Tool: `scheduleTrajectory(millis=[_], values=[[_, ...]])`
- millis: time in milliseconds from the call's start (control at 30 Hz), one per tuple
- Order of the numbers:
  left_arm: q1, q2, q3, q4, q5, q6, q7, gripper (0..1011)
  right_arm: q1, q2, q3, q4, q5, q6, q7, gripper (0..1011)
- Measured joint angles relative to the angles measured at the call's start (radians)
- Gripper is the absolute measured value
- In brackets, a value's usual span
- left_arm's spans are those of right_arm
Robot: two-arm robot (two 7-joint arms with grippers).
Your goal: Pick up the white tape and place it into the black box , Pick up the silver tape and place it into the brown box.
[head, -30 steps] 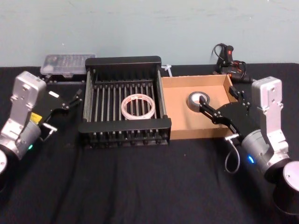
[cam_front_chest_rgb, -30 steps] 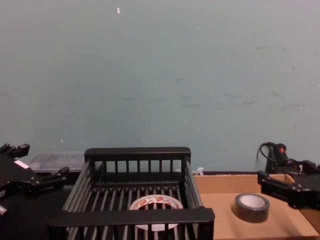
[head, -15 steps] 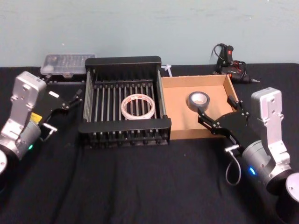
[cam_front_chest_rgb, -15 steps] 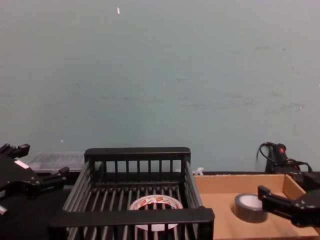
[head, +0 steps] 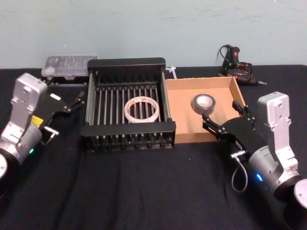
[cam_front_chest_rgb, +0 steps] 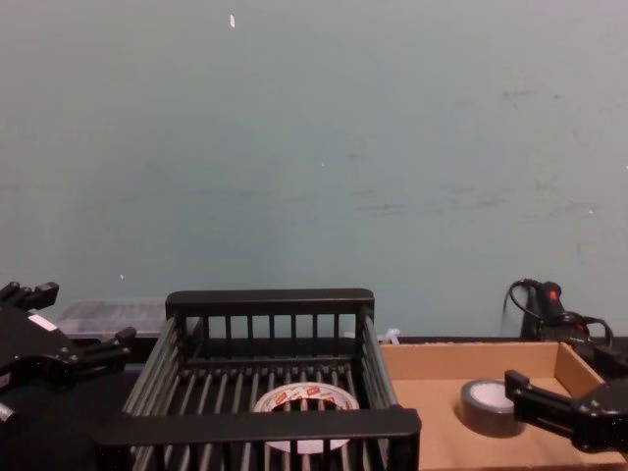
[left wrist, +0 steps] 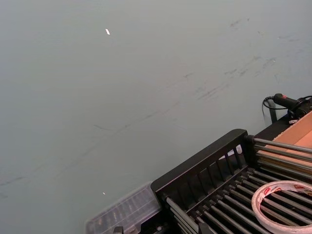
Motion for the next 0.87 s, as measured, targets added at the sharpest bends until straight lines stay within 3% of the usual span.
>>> scheduleTrajectory(millis=[867], values=[[0.0,0.0,0.0,0.0,0.0,0.0,0.0,1001,0.002,0.0,-0.001,0.001,0.001,0.0,-0.004,1002]])
